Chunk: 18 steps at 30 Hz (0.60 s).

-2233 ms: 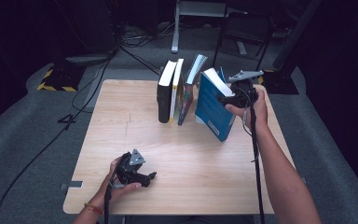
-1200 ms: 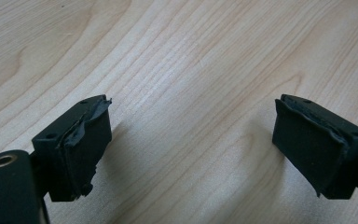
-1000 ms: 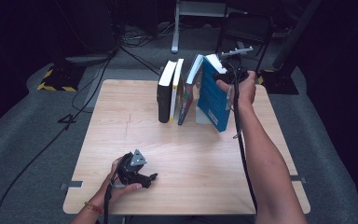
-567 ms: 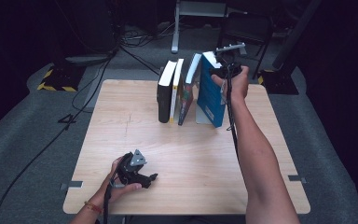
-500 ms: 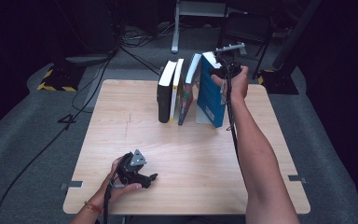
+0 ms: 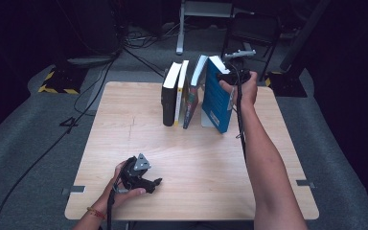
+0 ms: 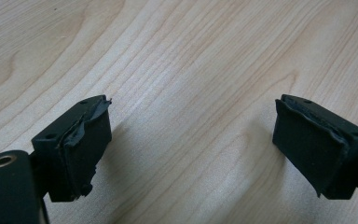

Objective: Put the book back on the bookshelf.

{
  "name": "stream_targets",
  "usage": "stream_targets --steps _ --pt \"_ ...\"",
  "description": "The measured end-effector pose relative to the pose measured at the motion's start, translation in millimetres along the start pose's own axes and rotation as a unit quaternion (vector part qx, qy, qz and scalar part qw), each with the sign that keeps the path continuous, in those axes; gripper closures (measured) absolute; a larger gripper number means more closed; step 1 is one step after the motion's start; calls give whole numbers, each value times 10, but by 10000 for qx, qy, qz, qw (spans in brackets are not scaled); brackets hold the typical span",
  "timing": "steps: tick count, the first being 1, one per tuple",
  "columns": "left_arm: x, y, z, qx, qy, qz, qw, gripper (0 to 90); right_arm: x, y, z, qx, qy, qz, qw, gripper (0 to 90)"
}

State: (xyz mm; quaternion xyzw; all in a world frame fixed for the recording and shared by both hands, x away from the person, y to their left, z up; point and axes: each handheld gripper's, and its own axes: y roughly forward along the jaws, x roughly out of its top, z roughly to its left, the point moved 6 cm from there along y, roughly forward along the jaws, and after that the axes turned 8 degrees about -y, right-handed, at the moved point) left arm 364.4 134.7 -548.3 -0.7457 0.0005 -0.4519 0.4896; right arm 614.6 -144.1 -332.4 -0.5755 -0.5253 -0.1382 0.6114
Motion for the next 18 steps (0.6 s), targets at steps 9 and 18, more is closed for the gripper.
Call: stream_targets --steps 9,18 --pt "-1 0 -3 2 -17 -2 10000 115 -88 -78 5 201 -8 178 9996 578" --pt "-3 -2 -6 31 -24 -5 10000 117 -140 -135 8 294 -91 306 9991 571"
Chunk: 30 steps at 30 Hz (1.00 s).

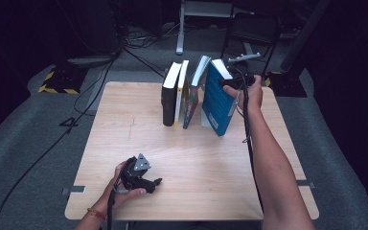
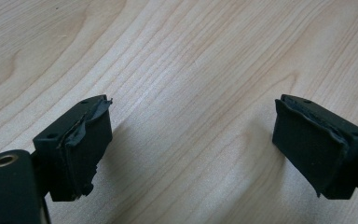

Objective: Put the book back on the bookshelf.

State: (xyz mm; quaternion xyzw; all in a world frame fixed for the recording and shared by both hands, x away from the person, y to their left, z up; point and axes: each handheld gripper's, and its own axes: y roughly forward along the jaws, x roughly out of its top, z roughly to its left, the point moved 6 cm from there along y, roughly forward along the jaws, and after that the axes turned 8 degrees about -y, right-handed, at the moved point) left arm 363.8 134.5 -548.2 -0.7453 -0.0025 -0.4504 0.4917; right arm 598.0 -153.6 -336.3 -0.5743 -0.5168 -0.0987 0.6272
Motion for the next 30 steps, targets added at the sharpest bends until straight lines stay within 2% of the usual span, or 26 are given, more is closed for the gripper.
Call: stream_targets --steps 4,9,11,16,19,21,25,30 --pt "4 2 4 18 6 -5 10000 118 -10 -22 35 61 -138 67 9999 572" --pt "5 4 4 7 8 -2 10000 117 -26 -31 34 228 -8 129 9997 569" --pt "5 5 2 -6 0 -3 10000 117 -35 -41 38 315 -7 241 9992 556" --pt "4 4 2 4 2 -6 10000 118 -48 -68 45 280 -39 319 9991 544" --pt "5 3 3 14 7 -5 10000 119 -85 -75 24 290 -15 417 9987 506" --pt "4 4 1 6 -1 -5 10000 119 -104 -89 7 286 -26 449 9986 536" --pt "4 4 0 -1 -4 -4 10000 119 -129 -102 -4 146 -23 455 9989 541" --pt "4 4 -1 -5 -8 -5 10000 119 -135 -105 0 49 -10 442 9990 478"
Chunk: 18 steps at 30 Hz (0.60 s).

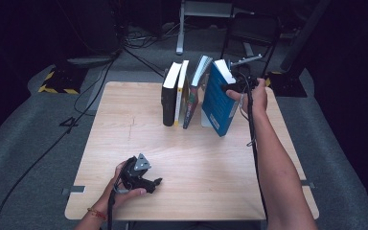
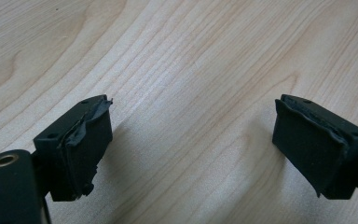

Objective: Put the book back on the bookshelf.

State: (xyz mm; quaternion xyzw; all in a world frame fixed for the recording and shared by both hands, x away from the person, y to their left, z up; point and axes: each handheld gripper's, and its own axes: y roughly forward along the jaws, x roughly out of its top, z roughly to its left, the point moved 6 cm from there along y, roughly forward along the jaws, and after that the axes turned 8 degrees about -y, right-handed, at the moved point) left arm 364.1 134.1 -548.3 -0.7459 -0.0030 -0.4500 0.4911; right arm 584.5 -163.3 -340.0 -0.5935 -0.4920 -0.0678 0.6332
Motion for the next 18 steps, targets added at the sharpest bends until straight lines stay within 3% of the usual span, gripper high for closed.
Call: stream_targets --steps 11,18 --pt "0 1 0 26 4 -18 10000 122 -53 -140 38 72 -171 137 9997 463" --pt "0 0 -1 39 4 -21 10000 122 -148 -333 36 91 -390 134 9991 423"
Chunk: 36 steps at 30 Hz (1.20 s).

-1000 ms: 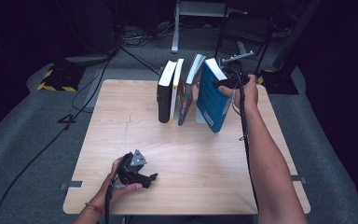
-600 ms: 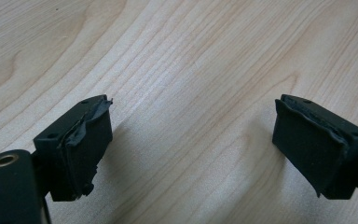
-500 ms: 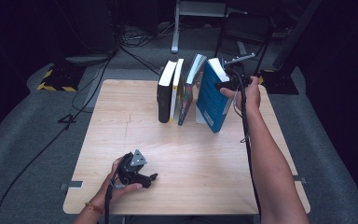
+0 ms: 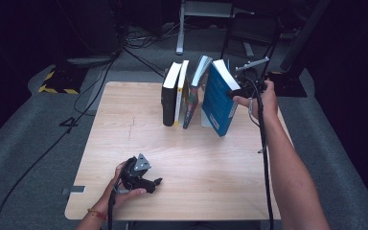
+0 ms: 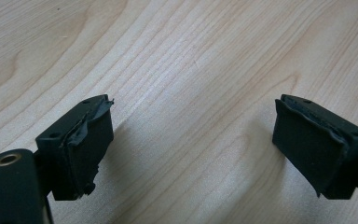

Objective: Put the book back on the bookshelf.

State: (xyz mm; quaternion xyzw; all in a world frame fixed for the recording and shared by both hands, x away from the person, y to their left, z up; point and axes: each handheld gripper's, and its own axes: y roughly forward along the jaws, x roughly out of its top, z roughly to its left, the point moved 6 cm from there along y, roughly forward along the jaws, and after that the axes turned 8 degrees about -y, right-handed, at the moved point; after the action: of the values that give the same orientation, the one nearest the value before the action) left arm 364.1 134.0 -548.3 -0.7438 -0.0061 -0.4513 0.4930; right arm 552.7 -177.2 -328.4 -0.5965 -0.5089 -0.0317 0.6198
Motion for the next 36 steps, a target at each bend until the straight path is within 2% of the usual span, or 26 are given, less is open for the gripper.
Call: stream_targets --steps 6,10,13,18,20,22,27,28,31,32,36 --pt "0 0 0 -1 1 0 10000 123 -95 -100 28 34 -255 -58 9997 412" --pt "0 0 0 -1 0 -1 10000 122 -133 -143 19 37 -317 -136 9994 393" --pt "0 0 0 0 0 0 10000 122 -173 -157 15 36 -493 -129 9987 367" --pt "0 0 0 -1 1 0 10000 122 -272 -173 25 9 -654 -117 9978 336" --pt "0 0 0 -3 1 0 10000 122 -296 -198 32 -36 -729 -211 9971 329" --pt "0 0 0 -3 1 1 10000 122 -321 -223 54 16 -796 -271 9965 312" --pt "0 0 0 1 3 0 10000 123 -376 -233 84 66 -790 -339 9963 276" --pt "0 0 0 1 3 1 10000 123 -399 -229 105 137 -818 -325 9960 275" --pt "0 0 0 0 2 0 10000 123 -454 -227 135 110 -877 -310 9956 273" --pt "0 0 0 -1 3 0 10000 123 -481 -222 156 179 -891 -311 9954 273" --pt "1 2 -1 -9 1 -5 10000 123 -570 -213 200 120 -1002 -281 9945 273"
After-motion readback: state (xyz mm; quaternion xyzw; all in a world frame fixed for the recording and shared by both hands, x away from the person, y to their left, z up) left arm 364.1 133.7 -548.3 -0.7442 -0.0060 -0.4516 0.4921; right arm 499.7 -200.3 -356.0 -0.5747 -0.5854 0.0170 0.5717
